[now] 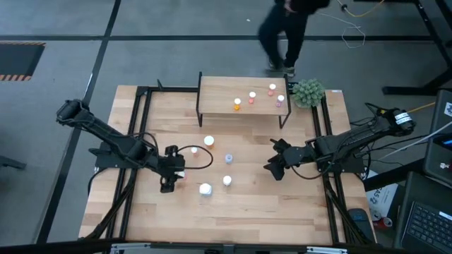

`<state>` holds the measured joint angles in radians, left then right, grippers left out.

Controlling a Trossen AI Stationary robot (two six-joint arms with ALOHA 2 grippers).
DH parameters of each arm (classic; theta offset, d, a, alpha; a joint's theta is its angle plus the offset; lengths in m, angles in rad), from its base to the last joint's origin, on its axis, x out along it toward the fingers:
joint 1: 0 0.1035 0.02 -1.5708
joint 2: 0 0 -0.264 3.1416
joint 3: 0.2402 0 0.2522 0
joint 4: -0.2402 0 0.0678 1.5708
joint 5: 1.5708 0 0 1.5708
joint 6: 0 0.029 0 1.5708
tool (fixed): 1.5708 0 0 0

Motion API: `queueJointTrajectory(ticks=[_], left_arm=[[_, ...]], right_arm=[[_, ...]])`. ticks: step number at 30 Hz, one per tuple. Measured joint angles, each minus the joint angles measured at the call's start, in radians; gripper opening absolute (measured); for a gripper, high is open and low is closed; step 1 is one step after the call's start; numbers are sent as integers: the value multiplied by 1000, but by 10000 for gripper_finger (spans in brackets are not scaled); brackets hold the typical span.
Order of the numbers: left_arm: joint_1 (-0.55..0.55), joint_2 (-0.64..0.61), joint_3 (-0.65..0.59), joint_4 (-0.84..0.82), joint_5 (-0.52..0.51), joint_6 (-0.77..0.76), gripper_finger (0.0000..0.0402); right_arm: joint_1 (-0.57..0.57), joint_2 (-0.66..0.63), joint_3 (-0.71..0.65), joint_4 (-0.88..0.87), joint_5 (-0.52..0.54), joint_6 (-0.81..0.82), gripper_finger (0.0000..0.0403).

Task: Pick and place medicine bottles onto shelf by color
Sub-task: Put the orange pill bottle on the shelf

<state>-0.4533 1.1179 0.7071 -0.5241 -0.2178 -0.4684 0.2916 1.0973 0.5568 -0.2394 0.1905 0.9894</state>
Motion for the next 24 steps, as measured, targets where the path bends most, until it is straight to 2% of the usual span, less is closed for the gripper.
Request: queueJointTrajectory(ticks=[5,10,24], left_arm=[[0,31,0,-41,38,-2,196],[-1,62,0,-43,17,-1,220],[0,204,0,-40,-35,0,225]], right_arm=[[0,0,0,5,0,-1,210],[-1,0,0,5,0,-2,210],[-1,0,0,4,0,-3,210]])
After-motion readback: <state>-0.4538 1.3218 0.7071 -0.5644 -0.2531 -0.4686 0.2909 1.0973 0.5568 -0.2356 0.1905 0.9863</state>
